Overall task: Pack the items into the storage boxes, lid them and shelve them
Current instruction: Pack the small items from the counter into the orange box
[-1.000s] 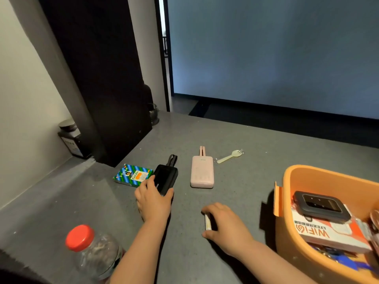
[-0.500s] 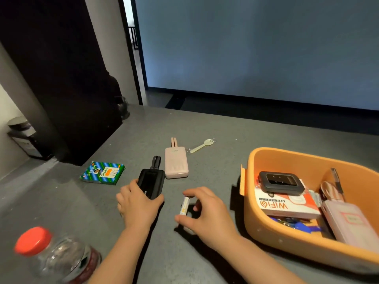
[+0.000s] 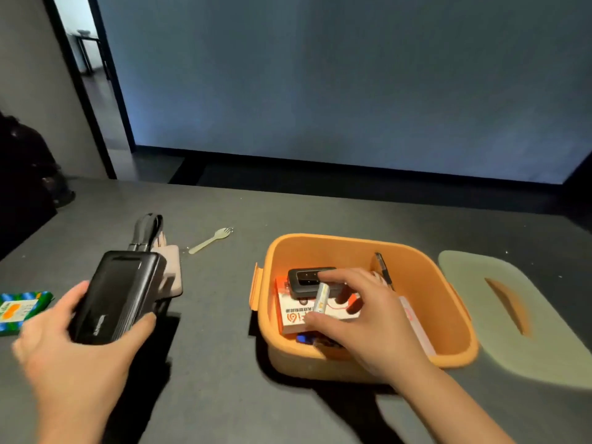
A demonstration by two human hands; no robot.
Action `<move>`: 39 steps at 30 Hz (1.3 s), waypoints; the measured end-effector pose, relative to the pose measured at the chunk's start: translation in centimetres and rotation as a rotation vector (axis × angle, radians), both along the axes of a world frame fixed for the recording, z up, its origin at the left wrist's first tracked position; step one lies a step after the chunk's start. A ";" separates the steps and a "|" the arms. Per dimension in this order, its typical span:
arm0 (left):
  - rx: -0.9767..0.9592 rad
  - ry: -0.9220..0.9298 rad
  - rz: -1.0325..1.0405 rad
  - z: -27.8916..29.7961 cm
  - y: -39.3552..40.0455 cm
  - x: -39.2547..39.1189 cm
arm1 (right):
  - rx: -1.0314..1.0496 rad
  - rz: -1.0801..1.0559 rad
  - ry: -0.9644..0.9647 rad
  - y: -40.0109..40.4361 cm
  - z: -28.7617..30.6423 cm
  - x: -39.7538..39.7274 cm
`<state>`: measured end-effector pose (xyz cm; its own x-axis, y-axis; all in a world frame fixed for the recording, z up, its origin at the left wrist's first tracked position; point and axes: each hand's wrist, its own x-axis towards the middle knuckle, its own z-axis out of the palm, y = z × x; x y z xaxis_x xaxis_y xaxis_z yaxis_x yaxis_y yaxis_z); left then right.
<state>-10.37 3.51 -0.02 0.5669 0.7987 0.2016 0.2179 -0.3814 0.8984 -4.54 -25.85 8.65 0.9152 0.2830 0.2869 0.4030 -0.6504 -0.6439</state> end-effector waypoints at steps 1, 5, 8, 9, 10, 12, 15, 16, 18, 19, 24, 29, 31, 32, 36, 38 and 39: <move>0.021 -0.037 -0.023 1.7 -1.1 0.4 | -0.079 -0.045 0.038 -0.8 -0.3 0.6; 0.054 -0.113 -0.154 5.1 -6.1 1.1 | -0.300 0.049 0.180 -0.5 -1.1 2.9; 0.031 -0.128 -0.242 4.8 -8.5 1.3 | -0.480 0.196 0.150 2.1 -1.3 5.1; 0.025 -0.132 -0.263 4.7 -8.7 1.4 | -0.524 0.223 0.130 2.9 -1.5 5.8; 0.019 -0.139 -0.273 4.7 -8.9 1.5 | -0.551 0.247 0.124 3.6 -1.9 6.3; 0.016 -0.166 -0.266 4.6 -8.8 1.6 | -0.558 0.289 0.134 4.6 -3.0 7.2; 0.031 -0.161 -0.240 5.0 -8.4 1.9 | -0.543 0.323 0.133 5.4 -4.6 8.0; 0.035 -0.152 -0.238 5.1 -8.3 1.9 | -0.551 0.324 0.119 5.5 -4.8 8.2; 0.031 -0.142 -0.244 5.1 -8.3 2.1 | -0.548 0.337 0.103 5.5 -4.8 8.6; 0.026 -0.137 -0.250 4.9 -8.3 2.2 | -0.542 0.353 0.101 5.3 -4.7 8.8; 0.025 -0.152 -0.264 4.1 -9.1 2.3 | -0.555 0.445 0.095 3.3 -3.9 9.5; -0.006 -0.158 -0.298 4.4 -10.2 2.7 | -0.581 0.400 0.095 2.5 -4.2 9.1; -0.005 -0.172 -0.324 4.6 -10.6 2.9 | -0.605 0.364 0.086 3.0 -4.3 9.3; -0.007 -0.174 -0.341 4.8 -10.8 3.0 | -0.606 0.338 0.091 3.1 -4.3 9.4; 0.008 -0.162 -0.407 5.1 -11.4 3.4 | -0.580 0.290 0.135 2.8 -3.9 9.2; -0.013 -0.161 -0.422 5.4 -11.8 3.6 | -0.454 0.236 0.147 1.9 -3.3 8.6; -0.025 -0.163 -0.433 5.6 -12.1 3.8 | -0.321 0.177 0.171 1.4 -2.7 8.2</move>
<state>-6.60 -8.63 5.56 0.8120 0.5011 0.2994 -0.1014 -0.3840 0.9177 3.67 -24.48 5.96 0.8710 0.4912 0.0058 0.4316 -0.7596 -0.4866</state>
